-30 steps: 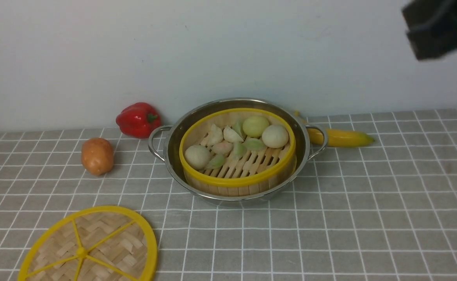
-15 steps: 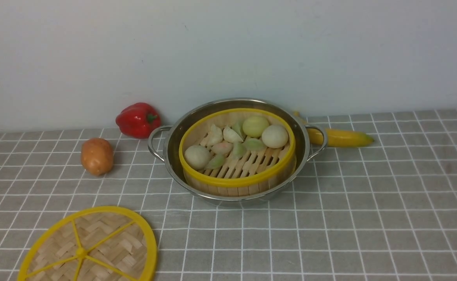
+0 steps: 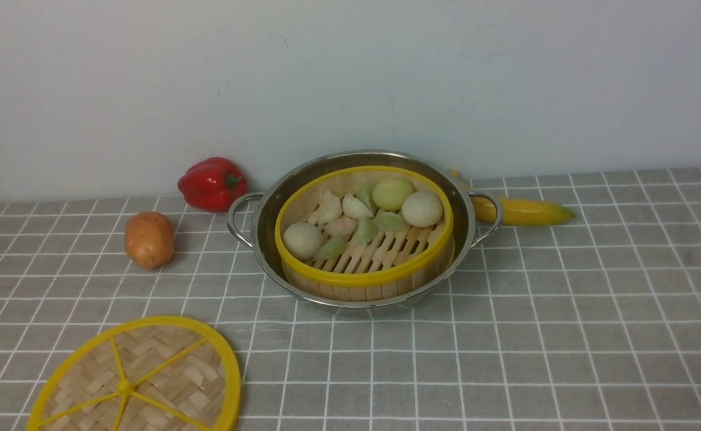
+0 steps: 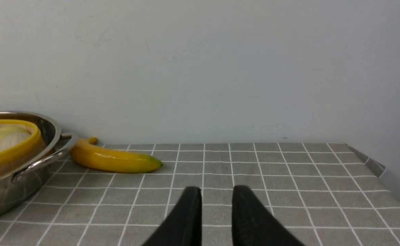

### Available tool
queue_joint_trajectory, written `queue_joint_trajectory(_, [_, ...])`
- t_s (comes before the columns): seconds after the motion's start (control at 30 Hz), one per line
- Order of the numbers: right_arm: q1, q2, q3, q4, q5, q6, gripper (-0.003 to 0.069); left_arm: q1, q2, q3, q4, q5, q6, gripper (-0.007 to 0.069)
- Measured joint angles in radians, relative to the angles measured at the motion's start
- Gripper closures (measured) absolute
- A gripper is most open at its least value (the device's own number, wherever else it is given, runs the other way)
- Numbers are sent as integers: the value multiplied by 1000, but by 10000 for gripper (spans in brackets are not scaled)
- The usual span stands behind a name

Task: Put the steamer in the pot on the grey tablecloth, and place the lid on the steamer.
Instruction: 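Grasp the bamboo steamer lid lying on the table by its centre knob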

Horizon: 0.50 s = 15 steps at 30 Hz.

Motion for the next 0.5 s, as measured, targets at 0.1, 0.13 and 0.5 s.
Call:
queue_joint_trajectory(0.1, [0,-1,0,4,39,1,485,0,0,0,0,0,0,381])
queue_joint_trajectory(0.13, [0,-1,0,4,66,8,480,0,0,0,0,0,0,381])
queue_joint_trajectory(0.5, [2,-1,1,45,137,42,456,0,0,0,0,0,0,381])
